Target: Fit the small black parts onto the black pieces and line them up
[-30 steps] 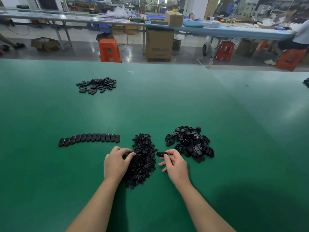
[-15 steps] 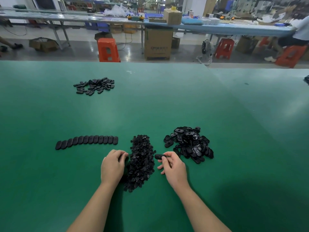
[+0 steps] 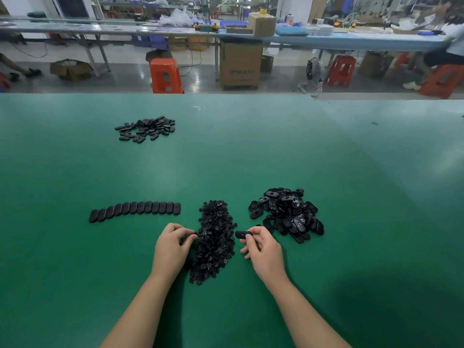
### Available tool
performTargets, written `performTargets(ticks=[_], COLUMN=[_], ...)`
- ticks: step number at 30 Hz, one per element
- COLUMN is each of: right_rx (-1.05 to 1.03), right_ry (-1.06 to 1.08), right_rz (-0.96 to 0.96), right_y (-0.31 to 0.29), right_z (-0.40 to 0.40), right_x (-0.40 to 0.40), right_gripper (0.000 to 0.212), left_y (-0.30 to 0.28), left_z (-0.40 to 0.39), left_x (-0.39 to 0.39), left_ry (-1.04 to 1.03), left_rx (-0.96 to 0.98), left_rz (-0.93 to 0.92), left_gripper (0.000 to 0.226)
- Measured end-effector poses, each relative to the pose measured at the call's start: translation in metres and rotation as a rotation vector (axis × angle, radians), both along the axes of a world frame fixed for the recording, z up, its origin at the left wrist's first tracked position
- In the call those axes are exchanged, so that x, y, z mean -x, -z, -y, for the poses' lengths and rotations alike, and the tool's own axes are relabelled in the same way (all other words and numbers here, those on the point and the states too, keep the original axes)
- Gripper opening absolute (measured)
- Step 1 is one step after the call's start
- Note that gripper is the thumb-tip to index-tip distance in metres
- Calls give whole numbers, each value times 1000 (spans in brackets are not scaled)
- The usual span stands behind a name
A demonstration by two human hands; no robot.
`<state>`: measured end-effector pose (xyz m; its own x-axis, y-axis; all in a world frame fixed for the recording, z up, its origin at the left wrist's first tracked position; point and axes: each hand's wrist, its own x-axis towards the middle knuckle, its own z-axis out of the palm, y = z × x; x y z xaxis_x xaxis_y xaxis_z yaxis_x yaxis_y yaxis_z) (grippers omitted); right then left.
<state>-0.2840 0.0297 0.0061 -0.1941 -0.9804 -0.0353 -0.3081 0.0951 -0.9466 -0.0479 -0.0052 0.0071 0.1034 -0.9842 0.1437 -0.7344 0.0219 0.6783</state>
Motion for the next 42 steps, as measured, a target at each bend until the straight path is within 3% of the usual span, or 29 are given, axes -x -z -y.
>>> performTargets(ticks=[9, 13, 18, 25, 31, 38, 42], right_rx=[4, 6, 4, -9, 0, 9, 13], right_ry=[7, 18, -17, -2, 6, 8, 9], right_rz=[5, 41, 57, 72, 78, 94, 94], right_y=[-2, -4, -7, -2, -3, -1, -2], right_z=[0, 0, 1, 2, 2, 3, 2], right_x=[0, 0, -1, -1, -1, -2, -2], right_gripper=[9, 9, 32, 24, 28, 29, 27], left_y=[-1, -2, -8, -27, -46, -45, -42], left_z=[-3, -6, -3, -2, 1, 3, 2], left_x=[1, -1, -1, 27, 56, 68, 73], left_ry=[-25, -66, -138, -128, -96, -106, -106], left_rx=[44, 48, 2, -39, -142, -352, -365], left_rz=[-39, -177, -349, -611, -974, -1164, -1054], left_gripper=[13, 13, 17, 28, 12, 10, 9])
